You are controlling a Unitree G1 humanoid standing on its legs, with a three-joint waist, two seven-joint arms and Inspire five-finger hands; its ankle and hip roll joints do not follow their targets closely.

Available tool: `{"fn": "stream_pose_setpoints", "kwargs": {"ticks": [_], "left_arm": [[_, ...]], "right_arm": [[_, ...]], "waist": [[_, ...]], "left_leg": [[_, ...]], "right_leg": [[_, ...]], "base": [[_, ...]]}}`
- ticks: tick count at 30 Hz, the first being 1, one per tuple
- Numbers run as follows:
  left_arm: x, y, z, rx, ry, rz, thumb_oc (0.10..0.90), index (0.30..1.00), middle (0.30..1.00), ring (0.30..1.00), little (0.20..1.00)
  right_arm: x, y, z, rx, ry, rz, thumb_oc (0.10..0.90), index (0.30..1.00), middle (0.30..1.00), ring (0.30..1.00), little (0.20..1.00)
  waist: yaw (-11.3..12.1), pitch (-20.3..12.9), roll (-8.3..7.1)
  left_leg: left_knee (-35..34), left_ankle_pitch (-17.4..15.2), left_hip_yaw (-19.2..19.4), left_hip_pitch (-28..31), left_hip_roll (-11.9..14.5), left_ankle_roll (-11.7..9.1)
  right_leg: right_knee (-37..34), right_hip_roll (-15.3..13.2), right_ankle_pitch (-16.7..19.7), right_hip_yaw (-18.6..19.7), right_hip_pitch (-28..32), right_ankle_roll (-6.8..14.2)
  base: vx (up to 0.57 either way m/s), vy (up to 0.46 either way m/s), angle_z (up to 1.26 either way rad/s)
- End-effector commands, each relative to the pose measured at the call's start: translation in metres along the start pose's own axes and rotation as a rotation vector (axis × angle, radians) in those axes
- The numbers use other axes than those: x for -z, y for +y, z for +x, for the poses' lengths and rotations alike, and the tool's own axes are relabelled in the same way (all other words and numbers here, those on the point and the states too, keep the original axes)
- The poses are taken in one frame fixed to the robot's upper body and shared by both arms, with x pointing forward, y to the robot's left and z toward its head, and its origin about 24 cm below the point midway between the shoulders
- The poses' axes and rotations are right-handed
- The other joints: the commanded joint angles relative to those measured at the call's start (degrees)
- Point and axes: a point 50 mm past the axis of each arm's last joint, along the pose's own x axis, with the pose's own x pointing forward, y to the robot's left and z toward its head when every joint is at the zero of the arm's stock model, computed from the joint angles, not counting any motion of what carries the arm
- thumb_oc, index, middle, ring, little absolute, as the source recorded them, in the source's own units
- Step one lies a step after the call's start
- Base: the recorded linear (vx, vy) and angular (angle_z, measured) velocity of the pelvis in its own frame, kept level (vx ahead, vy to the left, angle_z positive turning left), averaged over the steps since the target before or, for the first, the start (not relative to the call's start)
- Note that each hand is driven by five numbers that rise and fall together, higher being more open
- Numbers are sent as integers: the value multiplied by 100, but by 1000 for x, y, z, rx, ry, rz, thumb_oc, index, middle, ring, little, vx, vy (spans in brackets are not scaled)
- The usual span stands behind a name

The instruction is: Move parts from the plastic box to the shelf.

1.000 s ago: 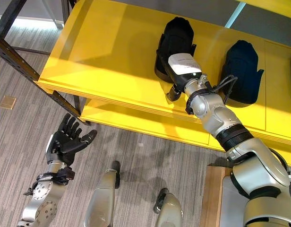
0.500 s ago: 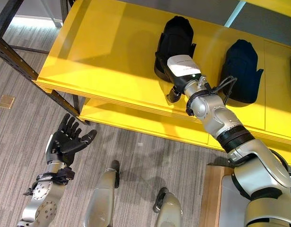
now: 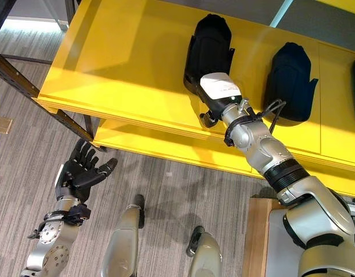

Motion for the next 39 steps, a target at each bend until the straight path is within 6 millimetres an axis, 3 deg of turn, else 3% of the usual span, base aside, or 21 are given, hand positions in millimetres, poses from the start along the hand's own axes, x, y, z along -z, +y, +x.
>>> {"fn": "stream_pose_setpoints", "kwargs": {"ticks": [1,28,34,39], "left_arm": [[-38,-5,0,45,-201,21,900,1000,1000,1000,1000],[-37,-3,-1,25,-203,20,900,1000,1000,1000,1000],[-40,-2,0,21,-211,27,900,1000,1000,1000,1000],[-41,0,0,12,-215,28,900,1000,1000,1000,1000]], "right_arm": [[5,-42,-1,171,-8,-4,900,1000,1000,1000,1000],[14,-25,-16,154,24,32,900,1000,1000,1000,1000],[10,-39,-19,209,-9,9,900,1000,1000,1000,1000],[-4,-76,-26,365,-89,0,900,1000,1000,1000,1000]], "waist": [[-11,-287,91],[-122,-257,115],[-152,-300,98],[-168,-342,85]], "left_leg": [[-43,-69,-332,125,489,-260],[-88,-44,-320,145,488,-259],[-107,-46,-323,155,507,-272],[-102,-54,-317,175,539,-270]], "right_leg": [[-89,93,-40,253,351,-250],[-14,91,-61,275,302,-253],[-32,111,-58,300,292,-251],[-9,138,-75,327,264,-263]], "base": [[0,0,0],[0,-1,0],[0,0,0],[0,0,0]]}}
